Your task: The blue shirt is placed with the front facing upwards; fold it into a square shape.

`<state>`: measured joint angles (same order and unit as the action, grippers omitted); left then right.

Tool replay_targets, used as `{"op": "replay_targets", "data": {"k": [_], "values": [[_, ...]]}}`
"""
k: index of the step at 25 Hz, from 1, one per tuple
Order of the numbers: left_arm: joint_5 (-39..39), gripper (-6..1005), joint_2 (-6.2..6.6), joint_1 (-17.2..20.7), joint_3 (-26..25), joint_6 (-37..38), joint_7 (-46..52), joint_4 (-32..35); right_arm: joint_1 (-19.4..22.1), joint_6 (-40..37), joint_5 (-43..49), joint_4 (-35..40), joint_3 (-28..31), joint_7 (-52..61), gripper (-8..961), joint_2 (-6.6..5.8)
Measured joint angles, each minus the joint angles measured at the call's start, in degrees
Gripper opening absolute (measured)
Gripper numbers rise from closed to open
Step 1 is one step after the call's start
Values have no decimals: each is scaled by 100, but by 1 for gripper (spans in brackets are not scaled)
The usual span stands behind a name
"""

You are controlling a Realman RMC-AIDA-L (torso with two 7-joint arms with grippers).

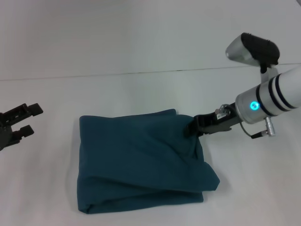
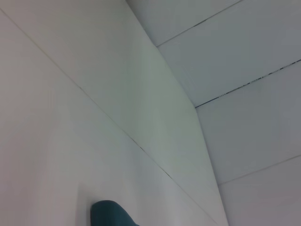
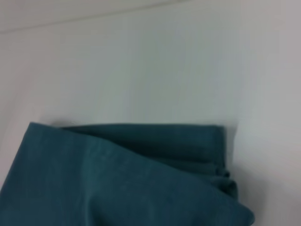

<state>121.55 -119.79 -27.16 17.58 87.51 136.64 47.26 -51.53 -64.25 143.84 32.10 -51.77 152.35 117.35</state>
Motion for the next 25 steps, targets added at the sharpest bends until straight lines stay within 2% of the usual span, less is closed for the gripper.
{"op": "replay_targets", "data": {"k": [2,7,13,25], "values": [[0,936,0,0,0,-15,-1,-6,-47,39,0,-138,-8,-43,456,-12],[0,937,0,0,0,-18,-9,-16,-26,128,-5,-130,30,-72,265,13],[0,936,-8,16,0,-17,-18,-16,-5,111,-108,-107,53,-104,136,16],[0,937,-9,37,-9,-12,-76,-73,133,-63,-471,130,52,-246,26,-5]]}}
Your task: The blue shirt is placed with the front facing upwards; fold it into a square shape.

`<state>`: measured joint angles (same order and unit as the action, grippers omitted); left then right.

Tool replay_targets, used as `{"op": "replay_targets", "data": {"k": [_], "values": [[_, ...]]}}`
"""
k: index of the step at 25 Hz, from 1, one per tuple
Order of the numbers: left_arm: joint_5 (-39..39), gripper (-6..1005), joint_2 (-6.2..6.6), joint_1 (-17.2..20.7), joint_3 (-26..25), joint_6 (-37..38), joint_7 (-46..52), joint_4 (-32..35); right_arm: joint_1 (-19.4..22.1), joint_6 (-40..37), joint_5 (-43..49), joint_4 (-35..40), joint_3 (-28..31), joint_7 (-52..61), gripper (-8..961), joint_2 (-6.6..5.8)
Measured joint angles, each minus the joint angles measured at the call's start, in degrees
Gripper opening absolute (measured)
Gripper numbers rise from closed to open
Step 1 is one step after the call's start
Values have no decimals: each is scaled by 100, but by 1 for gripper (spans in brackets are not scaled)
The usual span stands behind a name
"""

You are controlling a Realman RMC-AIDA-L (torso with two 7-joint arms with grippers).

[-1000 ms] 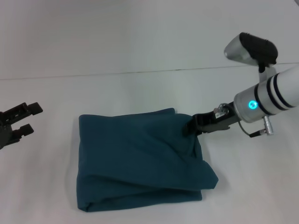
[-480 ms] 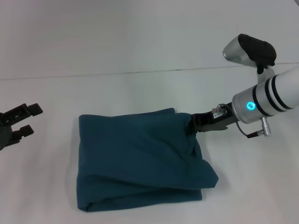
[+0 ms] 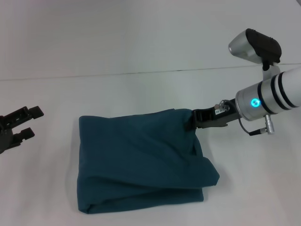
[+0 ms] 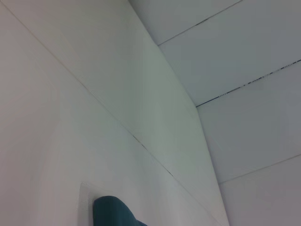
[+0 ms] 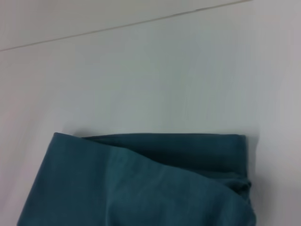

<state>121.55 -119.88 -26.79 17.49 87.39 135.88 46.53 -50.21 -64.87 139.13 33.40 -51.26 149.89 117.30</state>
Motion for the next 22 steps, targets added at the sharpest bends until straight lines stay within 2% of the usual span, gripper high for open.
{"op": "replay_targets", "data": {"k": [4,9,22], "values": [[0,937,7,-1,-2,7,-1,-2,127,-309,-106,495,3,53,25,-17],[0,937,9,-1,-14,20,0,-4,221,-415,-132,999,7,143,26,17],[0,936,9,-18,-41,35,3,-4,158,413,63,303,-125,103,66,52]]}}
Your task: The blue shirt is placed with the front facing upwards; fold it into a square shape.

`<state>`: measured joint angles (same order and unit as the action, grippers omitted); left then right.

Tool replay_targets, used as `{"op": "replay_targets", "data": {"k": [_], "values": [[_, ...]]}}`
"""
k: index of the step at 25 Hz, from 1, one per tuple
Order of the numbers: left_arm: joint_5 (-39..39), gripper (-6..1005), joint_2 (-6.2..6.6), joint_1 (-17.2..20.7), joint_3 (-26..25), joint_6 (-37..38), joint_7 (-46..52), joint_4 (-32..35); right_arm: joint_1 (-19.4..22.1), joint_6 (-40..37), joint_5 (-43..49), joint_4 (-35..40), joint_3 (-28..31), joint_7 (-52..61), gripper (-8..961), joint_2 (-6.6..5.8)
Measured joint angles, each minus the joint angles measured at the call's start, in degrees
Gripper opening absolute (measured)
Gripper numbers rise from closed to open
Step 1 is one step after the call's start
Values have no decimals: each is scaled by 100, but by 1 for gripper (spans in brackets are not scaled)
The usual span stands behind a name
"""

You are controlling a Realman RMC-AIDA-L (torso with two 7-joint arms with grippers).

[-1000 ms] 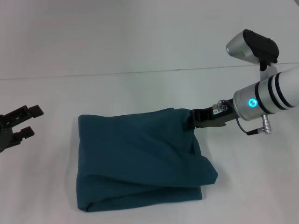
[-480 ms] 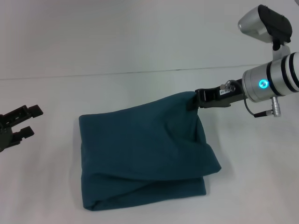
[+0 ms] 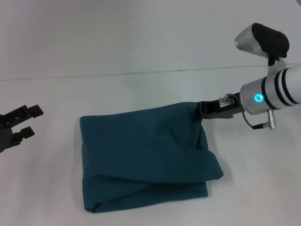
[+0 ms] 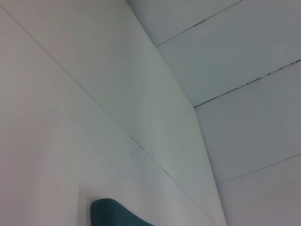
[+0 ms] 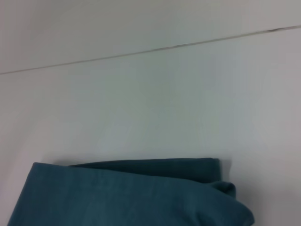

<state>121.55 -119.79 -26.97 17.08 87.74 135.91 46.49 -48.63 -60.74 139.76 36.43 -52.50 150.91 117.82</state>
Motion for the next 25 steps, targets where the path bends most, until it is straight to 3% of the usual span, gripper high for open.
{"op": "replay_targets", "data": {"k": [12,14,20,25], "values": [[0,937,-3,18,6,-14,-10,-60,8,446,-39,-14,53,-176,113,-58],[0,937,-3,28,3,-12,-11,-61,-4,483,-39,-23,46,-167,334,-59],[0,937,-7,42,-3,-33,-13,-62,-92,492,-37,-212,52,-157,587,-60],[0,936,-9,37,-3,-43,-22,-61,-132,616,-22,-388,59,-135,617,-67]]}}
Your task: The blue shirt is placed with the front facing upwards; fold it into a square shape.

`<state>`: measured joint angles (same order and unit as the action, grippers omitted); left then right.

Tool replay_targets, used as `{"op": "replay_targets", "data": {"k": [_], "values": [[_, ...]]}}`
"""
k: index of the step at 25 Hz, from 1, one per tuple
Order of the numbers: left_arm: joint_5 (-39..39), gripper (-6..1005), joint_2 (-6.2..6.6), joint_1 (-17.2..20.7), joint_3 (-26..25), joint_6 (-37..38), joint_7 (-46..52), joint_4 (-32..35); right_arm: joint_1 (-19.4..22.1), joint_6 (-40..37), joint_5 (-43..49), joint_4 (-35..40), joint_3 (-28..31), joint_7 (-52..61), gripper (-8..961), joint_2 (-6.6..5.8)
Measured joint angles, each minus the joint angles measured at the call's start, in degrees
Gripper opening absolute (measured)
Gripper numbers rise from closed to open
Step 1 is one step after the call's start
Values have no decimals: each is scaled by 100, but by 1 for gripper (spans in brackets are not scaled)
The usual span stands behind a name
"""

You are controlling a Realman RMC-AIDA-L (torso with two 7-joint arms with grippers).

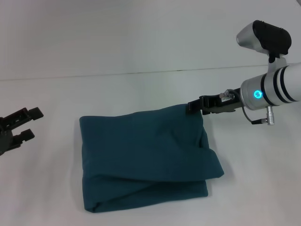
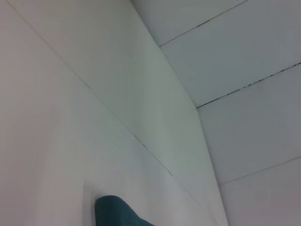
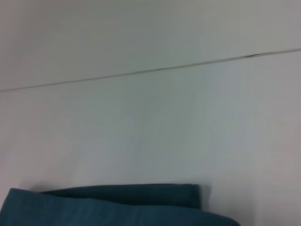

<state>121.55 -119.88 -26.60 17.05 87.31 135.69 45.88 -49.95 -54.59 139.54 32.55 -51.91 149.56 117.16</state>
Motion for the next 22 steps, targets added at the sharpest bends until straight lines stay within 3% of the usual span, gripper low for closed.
{"op": "replay_targets", "data": {"k": [16,19,22], "values": [[0,937,0,-15,18,-3,-7,-9,-40,124,-68,-73,-5,81,448,35],[0,936,0,-20,20,-3,-7,-9,-37,127,-94,-73,-10,60,242,26],[0,936,0,-25,20,-3,-7,-9,-38,124,-94,-60,-31,48,117,29]]}}
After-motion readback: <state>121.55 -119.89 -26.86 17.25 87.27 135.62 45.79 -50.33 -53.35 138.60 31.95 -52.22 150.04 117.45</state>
